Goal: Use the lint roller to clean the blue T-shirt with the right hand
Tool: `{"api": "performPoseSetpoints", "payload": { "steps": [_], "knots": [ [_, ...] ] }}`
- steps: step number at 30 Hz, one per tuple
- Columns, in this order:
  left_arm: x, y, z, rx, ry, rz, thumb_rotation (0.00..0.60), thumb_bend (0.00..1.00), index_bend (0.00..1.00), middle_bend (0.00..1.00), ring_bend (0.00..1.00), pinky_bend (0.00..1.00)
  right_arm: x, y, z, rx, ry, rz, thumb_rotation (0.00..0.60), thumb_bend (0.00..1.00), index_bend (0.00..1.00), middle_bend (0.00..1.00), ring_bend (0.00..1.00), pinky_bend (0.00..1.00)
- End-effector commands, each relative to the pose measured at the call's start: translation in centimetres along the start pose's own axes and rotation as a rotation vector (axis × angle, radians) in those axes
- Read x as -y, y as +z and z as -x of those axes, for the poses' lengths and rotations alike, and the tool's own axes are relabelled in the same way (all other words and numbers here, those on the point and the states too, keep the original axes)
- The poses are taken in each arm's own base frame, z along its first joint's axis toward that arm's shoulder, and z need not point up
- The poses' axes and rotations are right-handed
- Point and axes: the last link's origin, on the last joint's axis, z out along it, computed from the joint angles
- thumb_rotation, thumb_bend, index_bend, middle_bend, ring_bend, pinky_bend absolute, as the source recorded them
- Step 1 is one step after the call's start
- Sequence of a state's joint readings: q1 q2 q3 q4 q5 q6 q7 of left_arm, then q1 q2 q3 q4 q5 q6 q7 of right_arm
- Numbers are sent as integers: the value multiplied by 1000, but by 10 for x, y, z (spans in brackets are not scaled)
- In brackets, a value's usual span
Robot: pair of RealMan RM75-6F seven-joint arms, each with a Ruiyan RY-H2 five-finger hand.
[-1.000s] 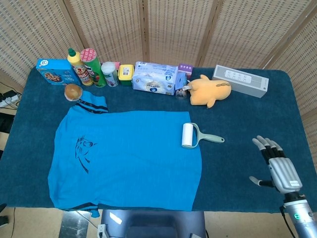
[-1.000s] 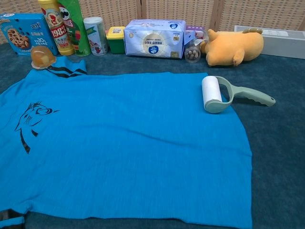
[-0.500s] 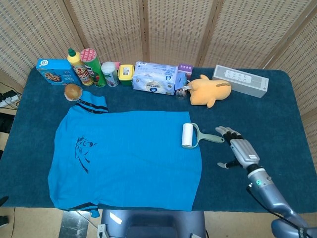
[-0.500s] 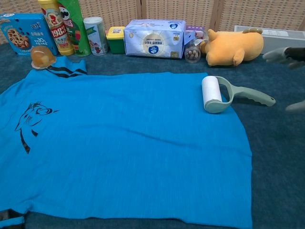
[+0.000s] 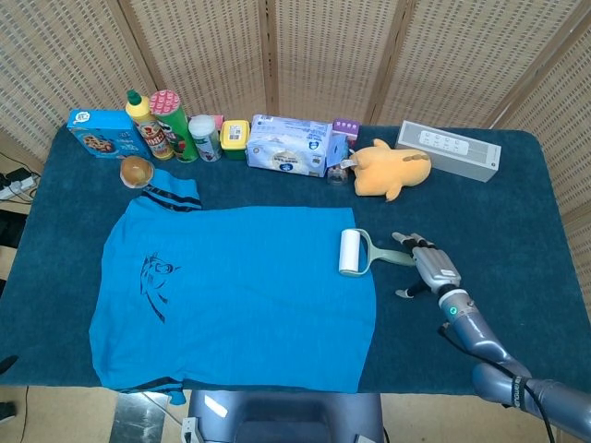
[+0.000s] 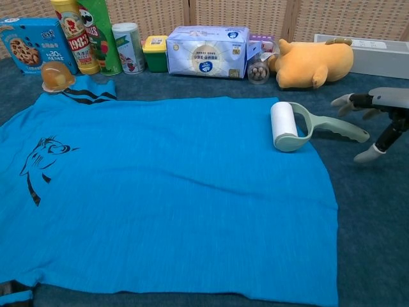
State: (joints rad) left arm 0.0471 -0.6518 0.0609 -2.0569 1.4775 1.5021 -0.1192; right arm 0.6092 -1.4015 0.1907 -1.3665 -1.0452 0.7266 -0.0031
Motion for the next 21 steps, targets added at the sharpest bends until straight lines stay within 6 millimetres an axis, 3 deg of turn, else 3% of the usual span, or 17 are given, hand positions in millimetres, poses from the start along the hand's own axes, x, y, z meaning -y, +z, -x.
{"api": "performPoseSetpoints", "payload": {
  "steps": [1,9,21],
  "knots": [
    [-1,2,1,2,1,-6,600,82,0,0,0,5,3,4,1,-7,-6,-6,600,27,91,164,73,140],
    [-1,7,2,9,3,-31,600,81,0,0,0,5,15,20,6,-19,-8,-14,600,101,145,224,139,242],
    [-1,11,2,14,4,-46,600,82,0,0,0,5,23,34,13,-55,-30,1,600,189,292,397,290,412]
  ]
}}
